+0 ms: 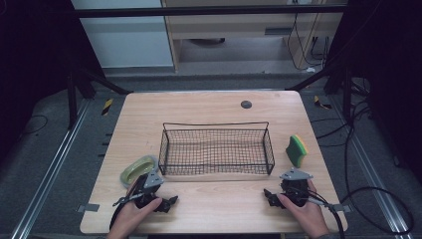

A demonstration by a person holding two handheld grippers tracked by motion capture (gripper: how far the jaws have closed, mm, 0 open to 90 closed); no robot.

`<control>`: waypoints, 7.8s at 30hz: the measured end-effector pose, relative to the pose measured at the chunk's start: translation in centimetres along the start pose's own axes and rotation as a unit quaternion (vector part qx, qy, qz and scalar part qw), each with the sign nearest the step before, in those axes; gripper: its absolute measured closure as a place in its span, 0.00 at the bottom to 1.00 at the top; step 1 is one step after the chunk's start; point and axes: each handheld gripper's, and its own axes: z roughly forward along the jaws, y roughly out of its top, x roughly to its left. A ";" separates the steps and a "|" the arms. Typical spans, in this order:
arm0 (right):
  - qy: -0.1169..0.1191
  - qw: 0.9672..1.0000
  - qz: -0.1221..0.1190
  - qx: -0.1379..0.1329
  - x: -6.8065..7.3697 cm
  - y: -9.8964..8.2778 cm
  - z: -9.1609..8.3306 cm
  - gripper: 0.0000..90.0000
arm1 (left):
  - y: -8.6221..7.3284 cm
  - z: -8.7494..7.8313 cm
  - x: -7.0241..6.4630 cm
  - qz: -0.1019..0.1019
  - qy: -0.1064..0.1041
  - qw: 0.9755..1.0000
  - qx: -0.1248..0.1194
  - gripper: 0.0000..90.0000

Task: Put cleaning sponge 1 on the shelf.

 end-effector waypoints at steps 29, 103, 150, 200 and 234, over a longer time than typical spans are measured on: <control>0.008 1.000 -0.009 -0.009 -0.2 -0.2 0.0 0.01 | 3.5 -5.0 1.5 0.077 0.067 0.993 0.057 0.07; 0.010 1.000 -0.013 -0.010 -0.3 -0.2 0.0 0.01 | 8.3 -3.3 11.5 0.069 -0.013 0.954 0.292 0.60; 0.012 1.000 -0.013 -0.010 -0.3 -0.2 0.0 0.01 | 9.6 -9.2 11.2 0.131 0.015 0.970 0.202 0.78; 0.012 1.000 -0.012 -0.010 -0.3 -0.2 0.0 0.01 | 14.5 -10.8 8.4 0.196 0.041 0.967 0.159 0.78; 0.012 1.000 -0.013 -0.009 -0.3 -0.2 0.0 0.01 | 20.1 -8.6 4.2 0.280 0.059 0.950 0.128 0.78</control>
